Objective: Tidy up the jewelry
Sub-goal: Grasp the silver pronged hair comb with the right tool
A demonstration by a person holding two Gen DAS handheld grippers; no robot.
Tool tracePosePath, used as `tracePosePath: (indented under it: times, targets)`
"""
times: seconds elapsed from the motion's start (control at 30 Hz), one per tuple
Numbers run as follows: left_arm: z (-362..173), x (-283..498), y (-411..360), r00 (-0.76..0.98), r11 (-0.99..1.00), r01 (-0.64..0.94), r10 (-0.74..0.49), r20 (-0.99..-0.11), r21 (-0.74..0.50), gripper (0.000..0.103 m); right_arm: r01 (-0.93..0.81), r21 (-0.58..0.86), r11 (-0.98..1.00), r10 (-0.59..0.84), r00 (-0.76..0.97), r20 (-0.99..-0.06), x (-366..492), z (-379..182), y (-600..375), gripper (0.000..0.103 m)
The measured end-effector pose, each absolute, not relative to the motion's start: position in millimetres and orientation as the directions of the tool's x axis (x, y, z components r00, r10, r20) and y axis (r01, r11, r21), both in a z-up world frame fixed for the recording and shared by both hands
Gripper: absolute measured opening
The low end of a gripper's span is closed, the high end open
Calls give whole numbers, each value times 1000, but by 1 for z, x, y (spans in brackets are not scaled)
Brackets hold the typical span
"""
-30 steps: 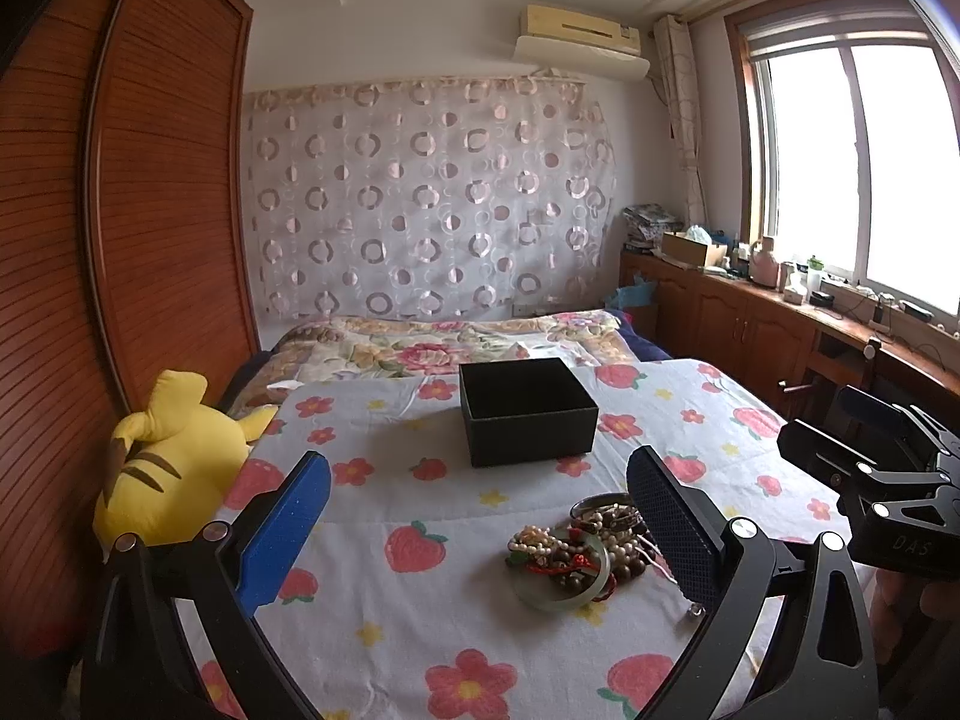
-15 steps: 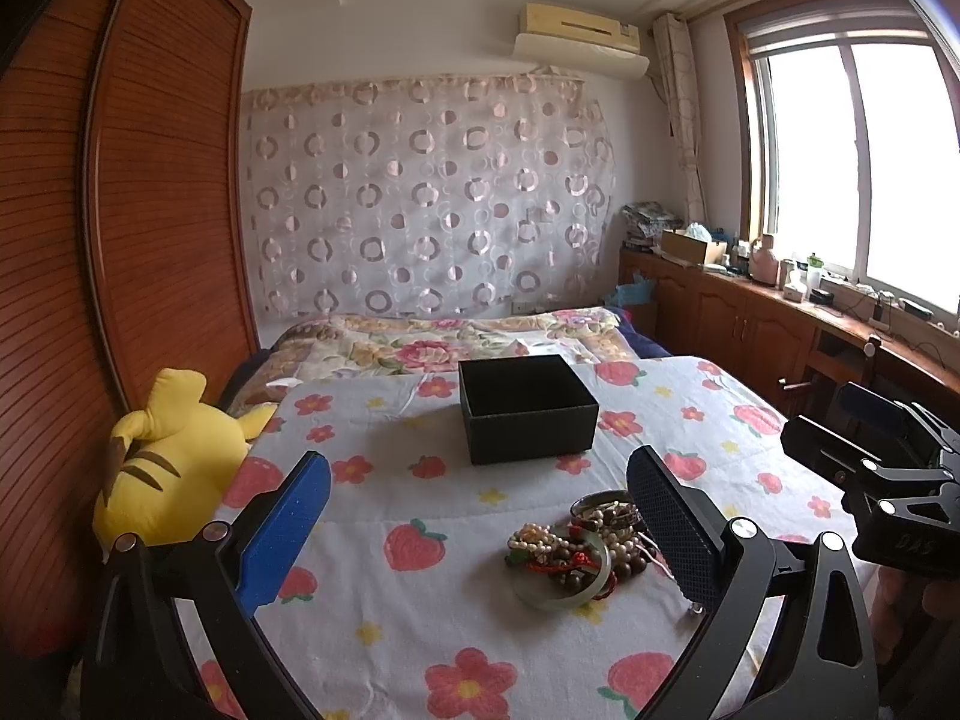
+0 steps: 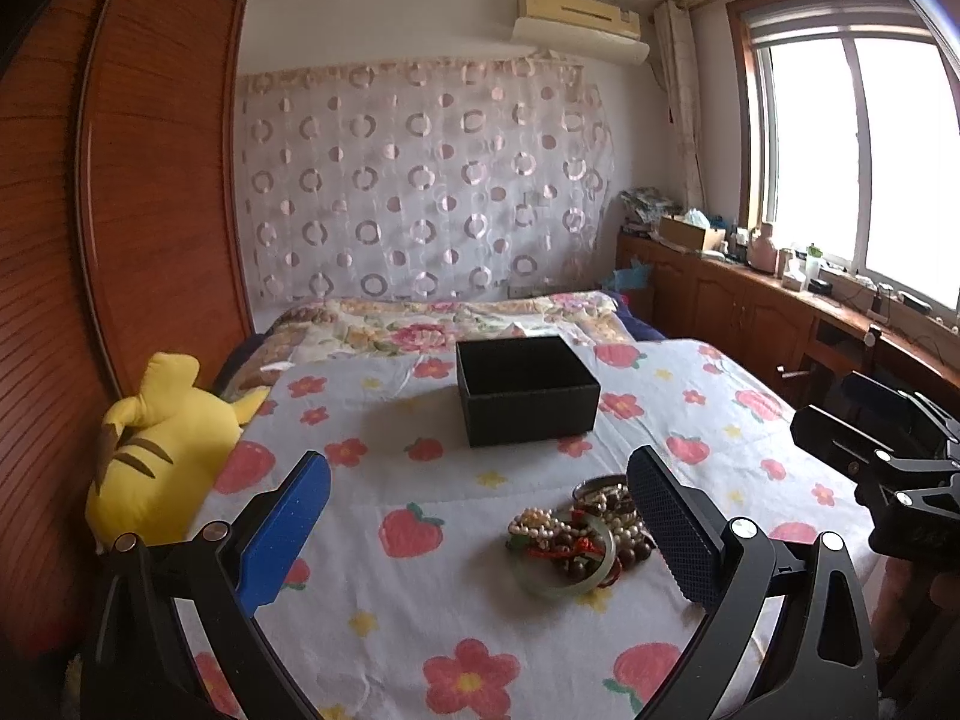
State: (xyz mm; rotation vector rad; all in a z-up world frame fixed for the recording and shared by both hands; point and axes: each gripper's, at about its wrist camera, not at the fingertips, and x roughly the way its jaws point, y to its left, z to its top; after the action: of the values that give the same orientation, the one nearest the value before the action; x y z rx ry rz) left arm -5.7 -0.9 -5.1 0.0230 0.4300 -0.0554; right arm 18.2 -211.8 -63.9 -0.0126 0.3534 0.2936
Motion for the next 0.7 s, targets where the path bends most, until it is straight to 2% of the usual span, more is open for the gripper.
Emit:
tracePosePath:
  times: [0.33, 0.7]
  targets:
    - [-37, 12, 5, 852, 997, 83, -73, -519, -4, 96, -337, 31, 941, 317, 842, -436, 30, -103, -212, 100]
    - [-66, 27, 3, 783, 993, 115, -100, -614, -15, 96, -416, 34, 909, 361, 742, -565, 42, -142, -213, 87]
